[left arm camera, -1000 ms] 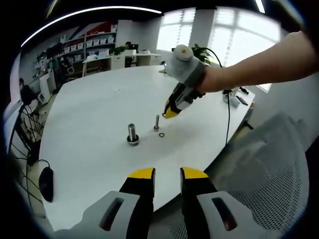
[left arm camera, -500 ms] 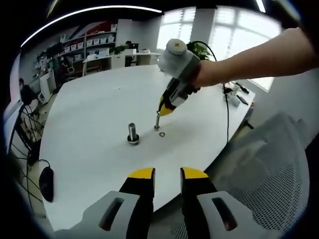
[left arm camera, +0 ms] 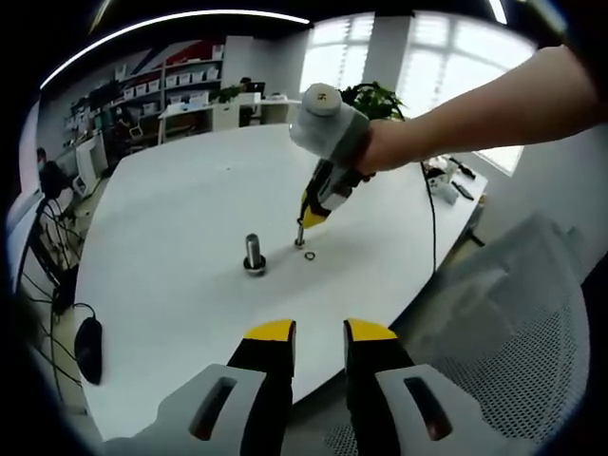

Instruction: Place the washer onto the threaded stud by aligning its center hole with the stud, sliding it down to the base, and recovering from edge contact or off-axis alignment until the washer reaches the visible bottom stop.

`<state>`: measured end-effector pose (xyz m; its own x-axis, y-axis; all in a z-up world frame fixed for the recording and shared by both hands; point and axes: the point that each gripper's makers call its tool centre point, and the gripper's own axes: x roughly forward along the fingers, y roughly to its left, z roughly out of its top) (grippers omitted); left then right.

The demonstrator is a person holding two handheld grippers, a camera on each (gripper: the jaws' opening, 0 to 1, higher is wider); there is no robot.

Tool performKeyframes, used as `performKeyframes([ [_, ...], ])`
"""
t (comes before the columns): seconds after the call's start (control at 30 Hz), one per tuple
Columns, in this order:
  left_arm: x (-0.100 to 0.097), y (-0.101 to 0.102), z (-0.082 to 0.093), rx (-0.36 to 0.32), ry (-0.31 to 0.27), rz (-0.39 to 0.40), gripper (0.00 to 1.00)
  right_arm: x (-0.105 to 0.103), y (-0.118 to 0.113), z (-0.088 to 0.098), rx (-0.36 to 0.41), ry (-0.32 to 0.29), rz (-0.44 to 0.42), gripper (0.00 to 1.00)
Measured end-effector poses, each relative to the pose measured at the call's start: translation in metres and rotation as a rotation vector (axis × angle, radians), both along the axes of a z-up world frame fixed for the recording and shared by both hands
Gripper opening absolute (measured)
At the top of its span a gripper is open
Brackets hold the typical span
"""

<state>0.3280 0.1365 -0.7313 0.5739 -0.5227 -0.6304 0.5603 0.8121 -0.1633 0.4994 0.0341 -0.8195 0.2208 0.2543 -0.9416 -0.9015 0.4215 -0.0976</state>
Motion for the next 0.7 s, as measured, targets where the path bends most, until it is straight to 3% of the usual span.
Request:
performKeyframes([
  [0.4,-0.001,0.000,-0.001,0.000,0.009,-0.002,0.18,-0.001,-0.001,-0.025,-0.031,0.024,-0.003,0.14],
  [0.7,-0.002,0.001,-0.002,-0.001,0.010,0.002,0.17,0.004,0.000,-0.033,-0.039,0.028,-0.016,0.14],
])
